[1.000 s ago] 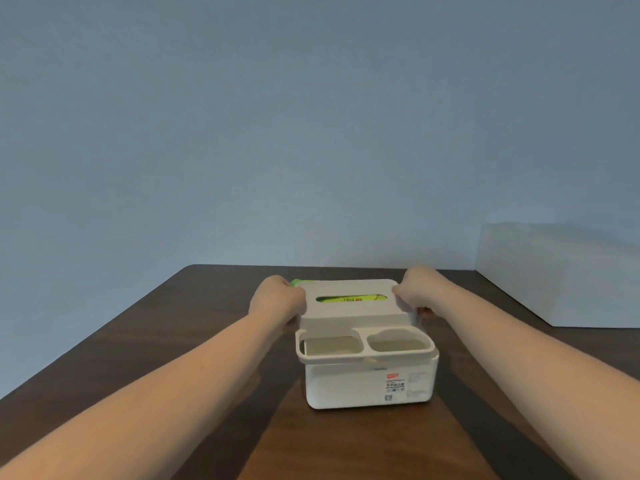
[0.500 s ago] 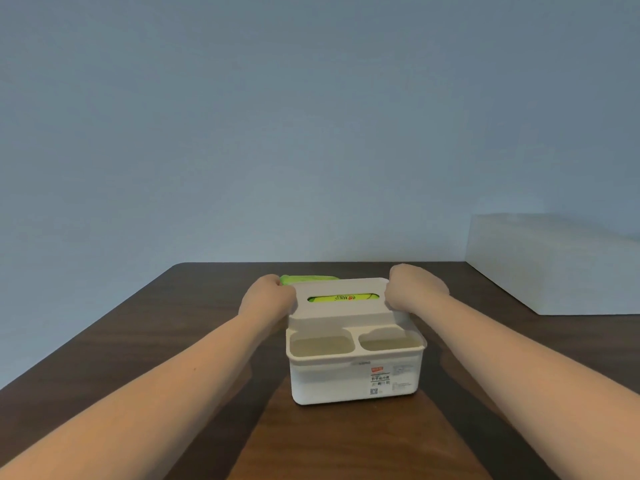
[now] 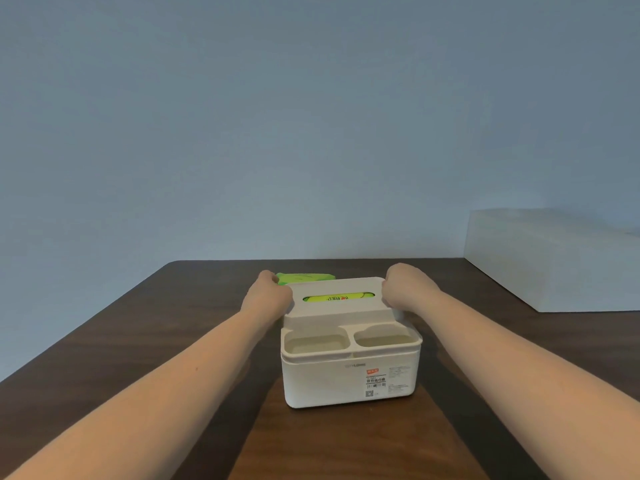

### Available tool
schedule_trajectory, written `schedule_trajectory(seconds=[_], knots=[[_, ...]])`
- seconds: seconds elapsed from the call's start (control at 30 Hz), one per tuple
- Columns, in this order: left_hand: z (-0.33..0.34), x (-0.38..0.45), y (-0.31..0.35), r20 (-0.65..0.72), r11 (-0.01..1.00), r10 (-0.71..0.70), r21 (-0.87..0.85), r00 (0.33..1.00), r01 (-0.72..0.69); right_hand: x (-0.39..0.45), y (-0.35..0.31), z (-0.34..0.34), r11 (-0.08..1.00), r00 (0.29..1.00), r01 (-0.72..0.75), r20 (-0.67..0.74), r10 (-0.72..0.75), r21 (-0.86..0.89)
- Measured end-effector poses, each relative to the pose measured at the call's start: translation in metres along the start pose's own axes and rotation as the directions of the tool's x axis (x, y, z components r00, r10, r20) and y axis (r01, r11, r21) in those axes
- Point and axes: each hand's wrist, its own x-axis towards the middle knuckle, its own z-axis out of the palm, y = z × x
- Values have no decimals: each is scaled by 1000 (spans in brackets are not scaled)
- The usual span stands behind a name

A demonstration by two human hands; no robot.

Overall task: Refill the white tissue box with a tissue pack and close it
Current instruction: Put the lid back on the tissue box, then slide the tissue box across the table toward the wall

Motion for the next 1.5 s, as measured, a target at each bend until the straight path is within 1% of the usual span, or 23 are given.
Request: schedule_trajectory(seconds=[0.13,0.4,0.47,0.5,0.57,0.63,0.67,0.73,0.77,0.83,0.87,0.93,1.0,1.07,1.2,1.3,1.37,1.5], knots=[[-1,8,-1,45,1000,23,15,999,-23,4,-3,2,1000,1000,-7,10,7,-12],[0,4,3,-25,1000,16,-1,1000,-16,-1,-7,3,998,998,-61,-6,60,-7],[-1,-1,3,-19,1000,16,-16,1000,-16,-5,-6,3,997,997,-74,-29,74,18],[-2,-6,3,-11,999,5,-39,1000,-5,-7,-4,3,996,996,-75,-37,77,50],[-5,-18,1,28,993,-67,-91,997,69,-11,2,5,986,996,-77,-28,82,148],[-8,-32,-3,116,974,-131,-172,985,150,-19,9,8,966,997,-70,-7,74,250],[-7,-38,-8,161,968,-121,-200,979,152,-23,12,9,953,998,-55,-8,60,299],[-6,-49,-17,234,973,-57,-204,971,106,-30,19,11,924,1000,-8,-3,10,383],[-7,-55,-21,268,977,-34,-195,963,89,-36,22,11,906,1000,1,27,-14,423],[-8,-59,-30,315,975,-17,-204,949,85,-47,31,7,857,990,-29,134,-47,515],[-8,-60,-34,329,973,-10,-216,944,86,-51,35,5,836,981,-43,181,-68,546],[-11,-66,-35,335,980,20,-195,942,48,-57,43,-2,821,965,-27,228,-127,570],[-12,-72,-34,298,984,32,-176,954,22,-63,49,-6,824,953,-3,252,-170,567],[-12,-78,-32,267,984,19,-176,963,30,-69,53,-5,845,950,7,261,-173,534],[-10,-83,-28,241,991,13,-135,970,20,-80,47,-2,941,975,54,188,-123,335],[-8,-79,-29,232,993,27,-119,972,1,-82,41,-1,979,975,87,188,-122,187],[-8,-75,-30,237,995,29,-104,971,-5,-80,39,1,985,974,83,198,-112,151],[-9,-83,-26,227,991,-20,-126,974,50,-81,36,0,990,973,69,212,-93,119]])
